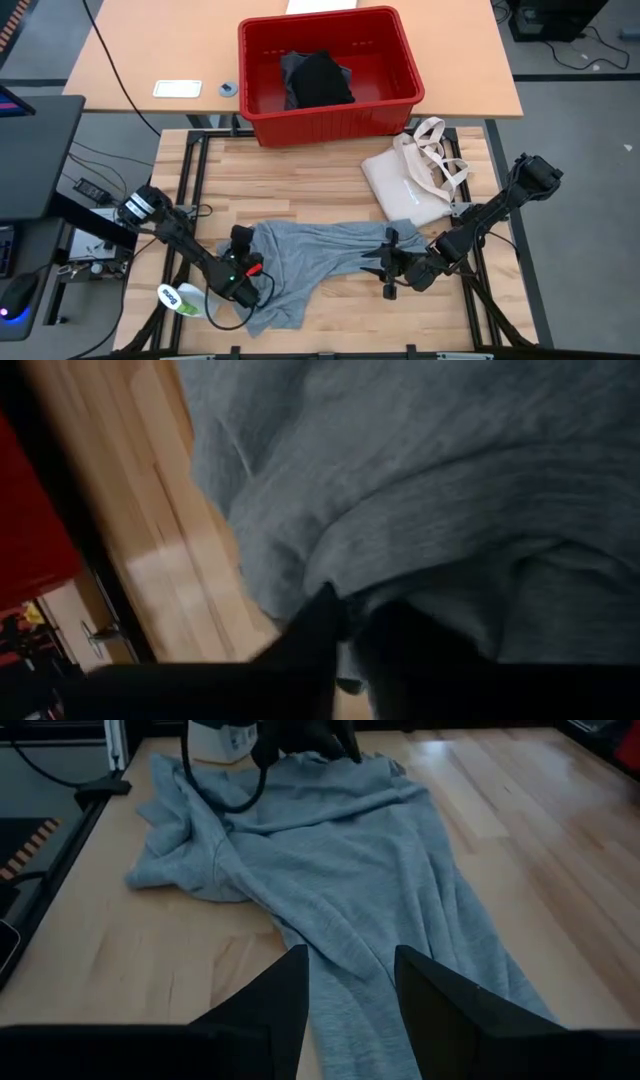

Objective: Fold Laundry from Bin
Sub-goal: Fold the gray shirt

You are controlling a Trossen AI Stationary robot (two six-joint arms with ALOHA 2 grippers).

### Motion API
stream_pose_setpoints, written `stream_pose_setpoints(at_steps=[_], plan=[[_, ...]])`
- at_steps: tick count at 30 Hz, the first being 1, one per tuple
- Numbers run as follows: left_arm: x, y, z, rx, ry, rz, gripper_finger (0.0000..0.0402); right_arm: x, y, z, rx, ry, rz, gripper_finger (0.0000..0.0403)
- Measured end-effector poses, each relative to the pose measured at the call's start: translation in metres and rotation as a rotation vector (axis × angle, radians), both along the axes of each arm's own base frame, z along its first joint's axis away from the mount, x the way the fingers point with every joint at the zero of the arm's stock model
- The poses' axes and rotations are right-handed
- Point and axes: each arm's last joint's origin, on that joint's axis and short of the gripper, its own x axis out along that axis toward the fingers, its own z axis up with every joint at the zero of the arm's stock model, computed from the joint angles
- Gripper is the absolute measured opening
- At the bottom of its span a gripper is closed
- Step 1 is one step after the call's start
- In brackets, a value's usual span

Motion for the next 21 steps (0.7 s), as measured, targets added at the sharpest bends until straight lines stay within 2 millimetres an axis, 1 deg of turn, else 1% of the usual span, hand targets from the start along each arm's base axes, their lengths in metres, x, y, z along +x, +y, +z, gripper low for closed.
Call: stream_pose_setpoints(at_steps=[1, 2, 6, 9, 12, 14, 16, 18, 21], plan=[[0.000, 0.000, 0.001, 0.001, -0.002, 0.010, 0.0019, 0.000, 0.000, 0.000, 0.000, 0.000, 0.000, 0.0158], [-0.001, 0.001, 0.004, 0.005, -0.007, 0.022, 0.0014, 0.000, 0.000, 0.000, 0.001, -0.002, 0.000, 0.0158], [-0.010, 0.010, 0.027, -0.008, -0.077, 0.135, 0.0012, 0.000, 0.000, 0.000, 0.003, -0.004, 0.000, 0.0158], [-0.021, 0.019, 0.053, -0.065, -0.181, 0.226, 0.0008, 0.001, 0.001, 0.001, 0.012, -0.015, 0.000, 0.0158], [-0.031, 0.029, 0.081, -0.175, -0.321, 0.305, 0.0006, 0.001, 0.001, 0.003, 0.016, -0.026, 0.003, 0.0158], [-0.039, 0.040, 0.100, -0.256, -0.432, 0.368, 0.0006, 0.002, 0.001, 0.003, 0.016, -0.030, 0.004, 0.0158], [-0.050, 0.052, 0.114, -0.335, -0.533, 0.440, 0.0006, 0.002, 0.001, 0.003, 0.013, -0.032, 0.007, 0.0158], [-0.062, 0.069, 0.120, -0.377, -0.601, 0.522, 0.0005, 0.002, 0.001, 0.003, 0.014, -0.033, 0.007, 0.0158], [-0.082, 0.094, 0.116, -0.409, -0.683, 0.649, 0.0005, 0.002, 0.002, 0.004, 0.015, -0.035, 0.007, 0.0158]])
